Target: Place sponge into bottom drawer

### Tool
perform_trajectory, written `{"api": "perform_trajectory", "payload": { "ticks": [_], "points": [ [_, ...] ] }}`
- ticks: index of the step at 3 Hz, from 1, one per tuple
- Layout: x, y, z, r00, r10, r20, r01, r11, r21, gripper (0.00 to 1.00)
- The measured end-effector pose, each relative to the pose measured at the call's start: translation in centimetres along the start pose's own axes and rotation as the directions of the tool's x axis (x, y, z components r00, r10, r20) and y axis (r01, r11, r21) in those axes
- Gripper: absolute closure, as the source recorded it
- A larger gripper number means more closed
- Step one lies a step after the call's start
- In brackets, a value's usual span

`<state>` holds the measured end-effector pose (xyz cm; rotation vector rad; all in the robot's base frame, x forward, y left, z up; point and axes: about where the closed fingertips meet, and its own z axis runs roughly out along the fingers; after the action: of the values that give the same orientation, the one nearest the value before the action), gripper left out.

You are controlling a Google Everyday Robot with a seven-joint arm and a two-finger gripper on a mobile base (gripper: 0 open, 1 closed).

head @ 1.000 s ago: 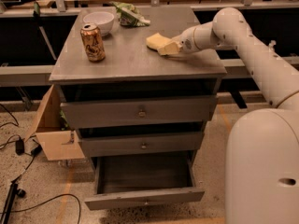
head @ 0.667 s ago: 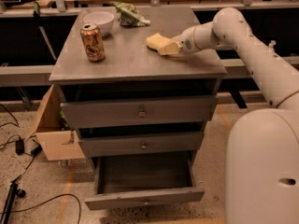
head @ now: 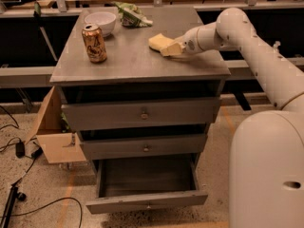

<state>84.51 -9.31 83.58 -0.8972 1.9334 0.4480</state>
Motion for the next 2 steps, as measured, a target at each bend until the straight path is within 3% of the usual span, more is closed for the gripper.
{"api": "perform_trajectory", "payload": {
  "ticks": [2],
  "points": [
    [-0.04,0.00,-0.03,1.000,0.000,0.000,0.000,1.0000,0.000,1.00]
  ]
}}
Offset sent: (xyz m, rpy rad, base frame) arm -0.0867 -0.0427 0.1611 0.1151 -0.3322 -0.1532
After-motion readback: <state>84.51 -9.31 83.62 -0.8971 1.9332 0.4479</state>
